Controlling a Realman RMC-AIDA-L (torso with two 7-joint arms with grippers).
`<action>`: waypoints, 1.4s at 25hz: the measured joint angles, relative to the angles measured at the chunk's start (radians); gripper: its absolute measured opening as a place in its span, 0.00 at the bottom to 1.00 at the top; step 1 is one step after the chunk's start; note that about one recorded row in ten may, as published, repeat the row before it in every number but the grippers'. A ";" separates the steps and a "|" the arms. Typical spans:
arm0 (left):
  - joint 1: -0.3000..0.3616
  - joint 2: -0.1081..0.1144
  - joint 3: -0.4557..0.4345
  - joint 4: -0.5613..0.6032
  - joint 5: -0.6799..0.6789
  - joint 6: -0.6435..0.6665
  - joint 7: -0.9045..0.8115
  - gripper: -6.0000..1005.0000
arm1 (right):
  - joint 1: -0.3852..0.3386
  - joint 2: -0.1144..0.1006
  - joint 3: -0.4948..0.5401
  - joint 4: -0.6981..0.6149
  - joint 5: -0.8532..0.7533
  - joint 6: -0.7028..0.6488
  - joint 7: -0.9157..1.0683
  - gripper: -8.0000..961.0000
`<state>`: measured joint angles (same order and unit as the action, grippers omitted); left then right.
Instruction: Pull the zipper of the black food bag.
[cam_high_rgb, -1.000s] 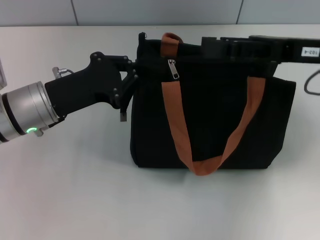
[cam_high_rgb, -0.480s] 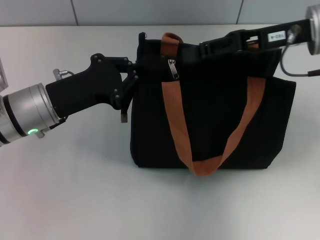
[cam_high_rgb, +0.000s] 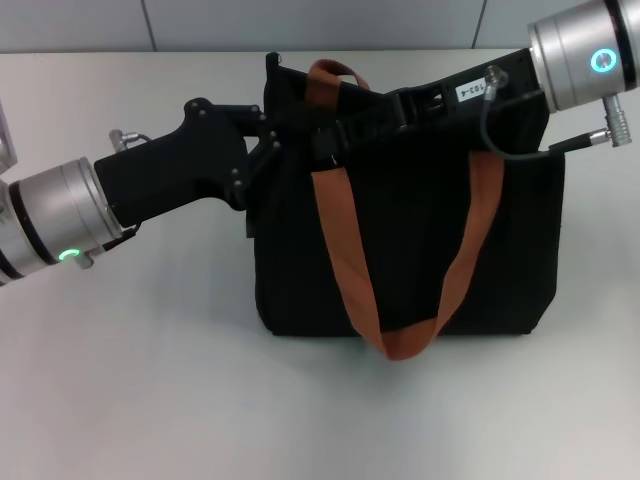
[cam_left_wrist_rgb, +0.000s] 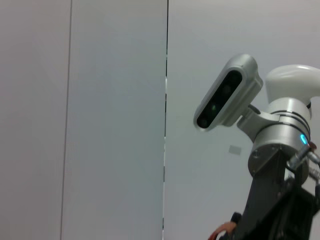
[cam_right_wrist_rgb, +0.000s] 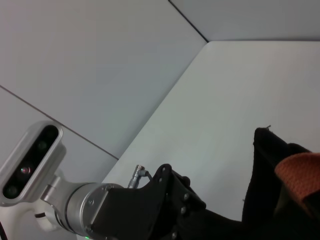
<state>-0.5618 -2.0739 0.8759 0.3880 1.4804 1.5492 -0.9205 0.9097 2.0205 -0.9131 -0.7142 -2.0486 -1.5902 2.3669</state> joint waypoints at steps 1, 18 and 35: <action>-0.007 -0.001 0.000 -0.001 -0.002 0.001 -0.001 0.07 | 0.003 0.006 -0.008 -0.003 0.000 0.004 0.001 0.40; 0.006 0.002 -0.003 -0.017 -0.027 0.010 -0.003 0.09 | -0.011 0.015 -0.007 -0.010 -0.001 0.015 -0.011 0.38; 0.013 0.003 -0.003 -0.020 -0.026 0.020 0.003 0.11 | -0.022 0.031 -0.049 -0.036 -0.006 0.077 -0.065 0.01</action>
<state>-0.5489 -2.0713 0.8733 0.3681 1.4541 1.5690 -0.9177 0.8874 2.0512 -0.9619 -0.7504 -2.0550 -1.5136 2.3014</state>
